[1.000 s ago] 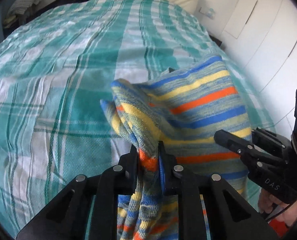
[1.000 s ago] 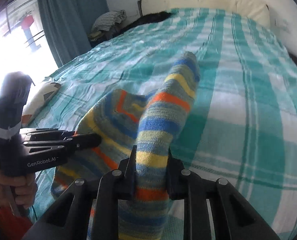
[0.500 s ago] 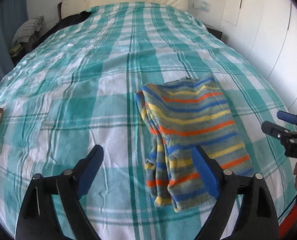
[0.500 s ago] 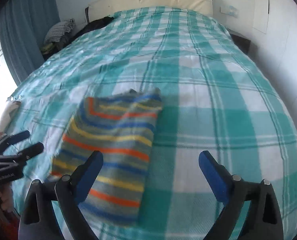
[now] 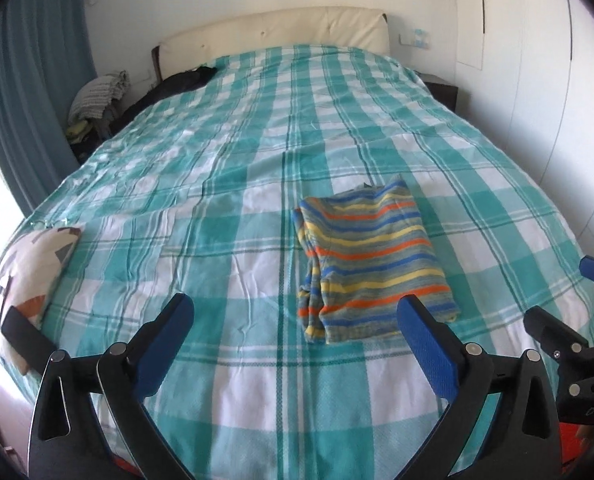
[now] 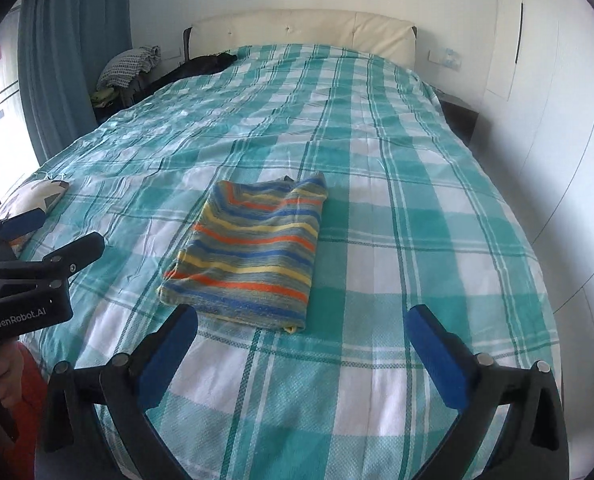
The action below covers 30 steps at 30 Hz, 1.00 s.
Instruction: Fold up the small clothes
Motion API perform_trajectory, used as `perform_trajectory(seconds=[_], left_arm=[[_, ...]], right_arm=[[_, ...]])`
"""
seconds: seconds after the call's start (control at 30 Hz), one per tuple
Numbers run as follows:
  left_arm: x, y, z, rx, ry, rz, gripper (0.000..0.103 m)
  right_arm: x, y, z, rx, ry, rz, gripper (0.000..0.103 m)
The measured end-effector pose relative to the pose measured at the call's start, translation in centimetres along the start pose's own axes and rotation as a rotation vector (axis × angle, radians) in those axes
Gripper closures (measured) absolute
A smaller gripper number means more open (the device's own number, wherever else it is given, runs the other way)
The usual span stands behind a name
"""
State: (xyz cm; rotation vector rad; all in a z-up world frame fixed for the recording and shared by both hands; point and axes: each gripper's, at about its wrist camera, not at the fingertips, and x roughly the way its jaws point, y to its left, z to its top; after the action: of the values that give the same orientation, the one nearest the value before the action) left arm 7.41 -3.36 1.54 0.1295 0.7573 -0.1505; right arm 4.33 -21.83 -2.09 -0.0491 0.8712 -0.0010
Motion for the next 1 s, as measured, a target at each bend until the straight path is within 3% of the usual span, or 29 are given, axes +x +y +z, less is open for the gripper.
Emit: perform_trajectory(seconds=[0.2, 0.57, 1.0], left_arm=[[-3.0, 0.3, -0.9, -0.038, -0.010, 0.032, 0.001], [-5.3, 0.9, -2.3, -0.042, 0.048, 0.084, 0.001], [-7.2, 1.1, -2.5, -0.038, 0.058, 0.072, 0.001]], right_arm=[[-1.8, 0.8, -0.3, -0.007, 0.036, 0.003, 0.000], [-5.0, 1.9, -0.9, 0.012, 0.057, 0.031, 0.000], [-7.0, 3.7, -0.5, -0.038, 0.098, 0.015, 0.000]])
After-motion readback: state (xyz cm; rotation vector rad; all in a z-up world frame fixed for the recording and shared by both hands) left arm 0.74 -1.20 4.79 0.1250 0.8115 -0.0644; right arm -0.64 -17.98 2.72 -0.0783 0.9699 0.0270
